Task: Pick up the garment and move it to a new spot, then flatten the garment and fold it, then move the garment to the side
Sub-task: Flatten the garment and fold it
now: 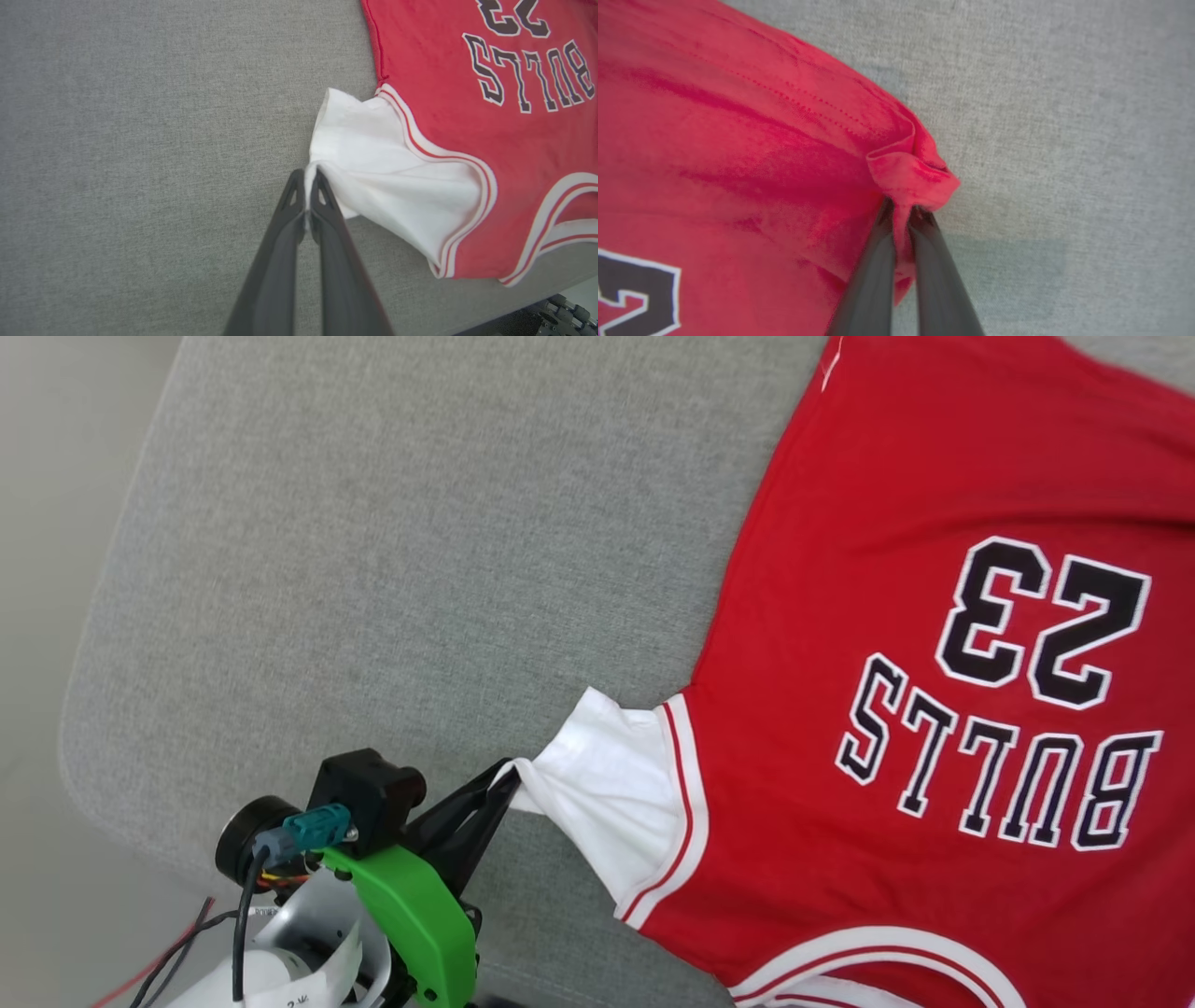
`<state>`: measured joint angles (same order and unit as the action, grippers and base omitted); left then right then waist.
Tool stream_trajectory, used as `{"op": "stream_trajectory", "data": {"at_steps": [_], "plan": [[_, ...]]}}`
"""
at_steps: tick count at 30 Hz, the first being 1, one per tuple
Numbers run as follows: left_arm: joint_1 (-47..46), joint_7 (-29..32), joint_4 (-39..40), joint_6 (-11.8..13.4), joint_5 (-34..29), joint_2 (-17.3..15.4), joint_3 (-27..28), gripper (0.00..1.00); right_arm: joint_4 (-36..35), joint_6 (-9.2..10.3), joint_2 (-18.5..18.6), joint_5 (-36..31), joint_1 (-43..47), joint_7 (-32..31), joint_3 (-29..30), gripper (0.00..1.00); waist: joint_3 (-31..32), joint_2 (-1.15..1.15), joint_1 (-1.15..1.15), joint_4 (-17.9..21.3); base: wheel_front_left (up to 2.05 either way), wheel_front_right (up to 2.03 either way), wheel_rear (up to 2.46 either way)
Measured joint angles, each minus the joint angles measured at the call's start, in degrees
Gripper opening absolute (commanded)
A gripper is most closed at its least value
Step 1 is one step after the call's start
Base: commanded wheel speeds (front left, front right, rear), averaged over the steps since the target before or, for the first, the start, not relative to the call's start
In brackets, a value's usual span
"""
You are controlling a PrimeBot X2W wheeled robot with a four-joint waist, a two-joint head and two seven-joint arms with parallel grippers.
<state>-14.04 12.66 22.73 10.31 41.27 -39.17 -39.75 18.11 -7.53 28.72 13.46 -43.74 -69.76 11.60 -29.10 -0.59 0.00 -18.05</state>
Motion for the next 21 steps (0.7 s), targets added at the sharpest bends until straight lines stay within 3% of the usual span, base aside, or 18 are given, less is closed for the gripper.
{"op": "stream_trajectory", "data": {"at_steps": [11,21], "plan": [[3.82,0.23,-2.86,2.21,1.33,-0.6,0.41,0.0,-6.03,0.01,-1.66,4.52,18.19,0.6,-2.78,0.0,9.76,0.0,0.0,5.06,0.0,0.0,0.0],[5.8,-2.1,-7.12,2.64,3.2,-0.33,1.14,0.0,-15.71,0.01,-3.96,8.7,33.29,0.19,0.52,0.0,17.88,0.0,-0.01,10.49,0.0,0.0,0.0]]}}
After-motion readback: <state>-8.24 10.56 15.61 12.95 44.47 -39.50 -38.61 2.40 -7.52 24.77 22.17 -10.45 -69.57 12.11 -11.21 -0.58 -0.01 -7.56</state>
